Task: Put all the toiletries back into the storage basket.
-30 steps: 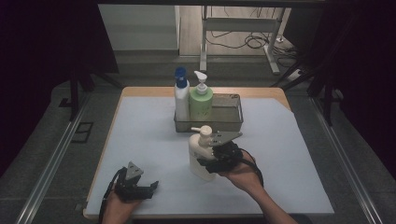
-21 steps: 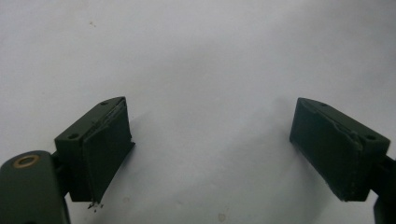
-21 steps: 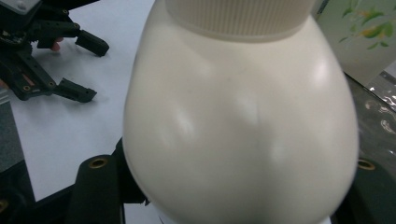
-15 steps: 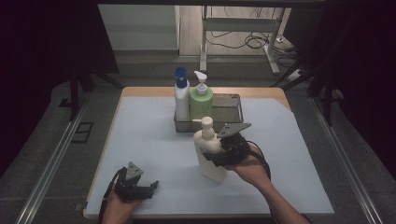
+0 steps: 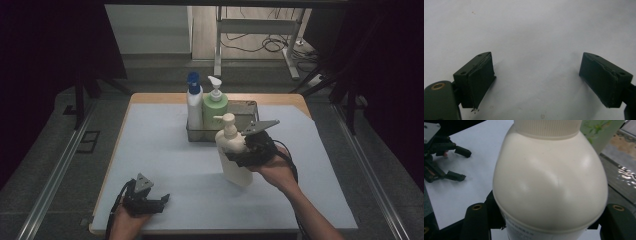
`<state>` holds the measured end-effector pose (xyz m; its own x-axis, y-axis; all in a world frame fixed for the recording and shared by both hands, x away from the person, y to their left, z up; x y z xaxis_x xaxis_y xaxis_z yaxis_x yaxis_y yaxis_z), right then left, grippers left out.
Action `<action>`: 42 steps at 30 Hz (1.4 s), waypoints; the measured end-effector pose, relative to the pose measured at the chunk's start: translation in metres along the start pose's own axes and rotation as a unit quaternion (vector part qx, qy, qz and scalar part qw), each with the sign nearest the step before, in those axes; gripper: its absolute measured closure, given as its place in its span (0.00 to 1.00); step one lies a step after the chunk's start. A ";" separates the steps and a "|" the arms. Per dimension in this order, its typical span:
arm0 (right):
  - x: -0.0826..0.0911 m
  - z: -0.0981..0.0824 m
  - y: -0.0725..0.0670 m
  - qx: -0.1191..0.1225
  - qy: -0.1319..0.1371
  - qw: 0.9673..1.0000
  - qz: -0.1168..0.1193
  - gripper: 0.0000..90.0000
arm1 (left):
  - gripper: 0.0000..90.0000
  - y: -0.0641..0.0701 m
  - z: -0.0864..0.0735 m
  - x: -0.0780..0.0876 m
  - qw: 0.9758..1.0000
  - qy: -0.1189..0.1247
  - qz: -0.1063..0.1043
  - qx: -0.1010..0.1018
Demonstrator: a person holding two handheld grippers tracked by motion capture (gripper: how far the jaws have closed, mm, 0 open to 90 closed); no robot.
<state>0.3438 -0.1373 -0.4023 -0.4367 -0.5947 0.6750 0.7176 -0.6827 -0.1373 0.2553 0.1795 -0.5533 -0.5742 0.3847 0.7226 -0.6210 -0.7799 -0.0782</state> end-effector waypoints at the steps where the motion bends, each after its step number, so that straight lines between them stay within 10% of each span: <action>1: 0.001 0.002 0.002 -0.001 0.001 1.000 -0.003 0.41 | 0.14 0.000 0.000 0.000 1.000 0.000 0.000 0.000; 42: 0.019 0.065 0.070 -0.041 0.036 0.996 -0.068 0.41 | 0.14 0.000 0.000 0.000 1.000 0.000 -0.001 0.001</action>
<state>0.4213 -0.1683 -0.3521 -0.5665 -0.5209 0.6385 0.6034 -0.7899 -0.1090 0.2556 0.1797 -0.5535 -0.5733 0.3860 0.7227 -0.6208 -0.7803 -0.0757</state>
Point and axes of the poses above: each handheld gripper's, and its own axes: x roughly backward along the jaws, z roughly out of its top, y roughly to its right, the point moved 4 cm from there along -x, roughly forward along the jaws, and after that the axes turned 9 degrees about -x, right-handed, at the moved point
